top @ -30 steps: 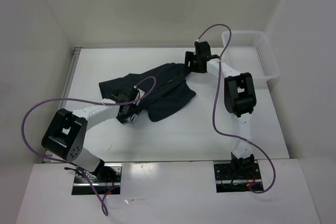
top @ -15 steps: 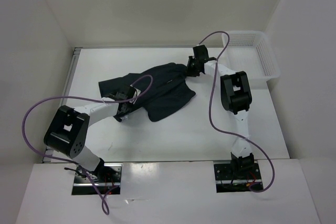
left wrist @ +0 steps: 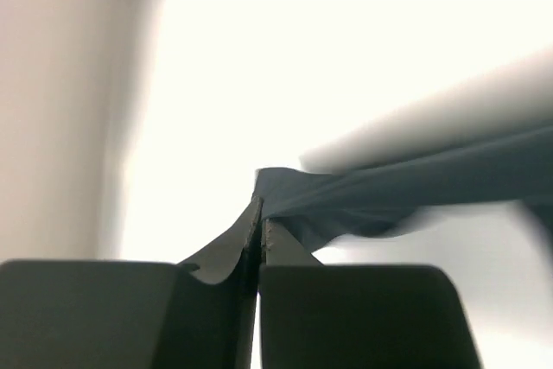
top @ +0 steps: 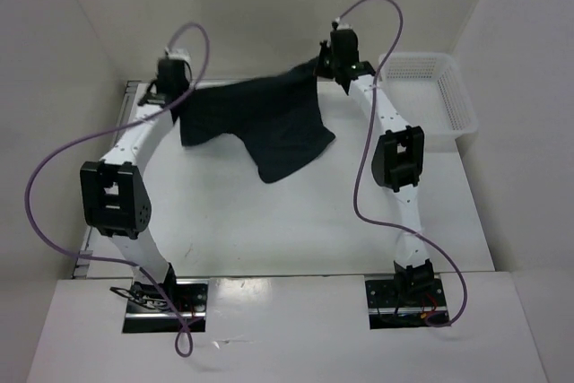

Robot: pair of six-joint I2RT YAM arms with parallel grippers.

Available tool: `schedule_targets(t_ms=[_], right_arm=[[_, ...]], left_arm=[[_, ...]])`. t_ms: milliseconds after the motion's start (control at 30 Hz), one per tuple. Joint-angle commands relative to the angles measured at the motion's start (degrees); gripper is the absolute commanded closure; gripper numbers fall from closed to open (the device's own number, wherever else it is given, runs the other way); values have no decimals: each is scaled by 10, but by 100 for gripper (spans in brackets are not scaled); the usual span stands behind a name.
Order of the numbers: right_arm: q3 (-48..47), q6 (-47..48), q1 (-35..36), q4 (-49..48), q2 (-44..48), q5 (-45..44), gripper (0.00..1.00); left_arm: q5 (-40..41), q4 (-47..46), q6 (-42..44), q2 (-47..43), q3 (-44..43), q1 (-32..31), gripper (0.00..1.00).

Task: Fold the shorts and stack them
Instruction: Flatten the shorts out

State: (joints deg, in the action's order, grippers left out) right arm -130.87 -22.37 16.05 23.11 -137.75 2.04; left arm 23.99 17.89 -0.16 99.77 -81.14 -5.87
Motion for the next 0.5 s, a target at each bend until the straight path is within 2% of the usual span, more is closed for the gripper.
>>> schedule_targets(t_ms=[0, 100, 200, 300, 367, 400, 433, 467], right_arm=[[-178, 67, 14, -50, 44, -35, 100], [-269, 83, 21, -41, 66, -27, 100], [-244, 106, 26, -21, 120, 2, 100], [-140, 137, 26, -8, 189, 36, 100], [-28, 155, 26, 0, 227, 56, 100], [15, 169, 26, 7, 270, 65, 100], [107, 177, 26, 7, 292, 74, 100], [157, 185, 26, 7, 315, 81, 100]], left_arm=[[39, -45, 2, 6, -183, 43, 100], [27, -24, 2, 20, -316, 50, 100], [22, -14, 2, 1, -354, 50, 100], [15, 8, 2, -47, -300, 50, 100], [-4, 24, 2, -95, -252, 50, 100], [-4, 36, 2, -112, -221, 45, 100], [-10, 36, 2, -131, -146, 45, 100], [-10, 43, 2, -168, -101, 29, 100]])
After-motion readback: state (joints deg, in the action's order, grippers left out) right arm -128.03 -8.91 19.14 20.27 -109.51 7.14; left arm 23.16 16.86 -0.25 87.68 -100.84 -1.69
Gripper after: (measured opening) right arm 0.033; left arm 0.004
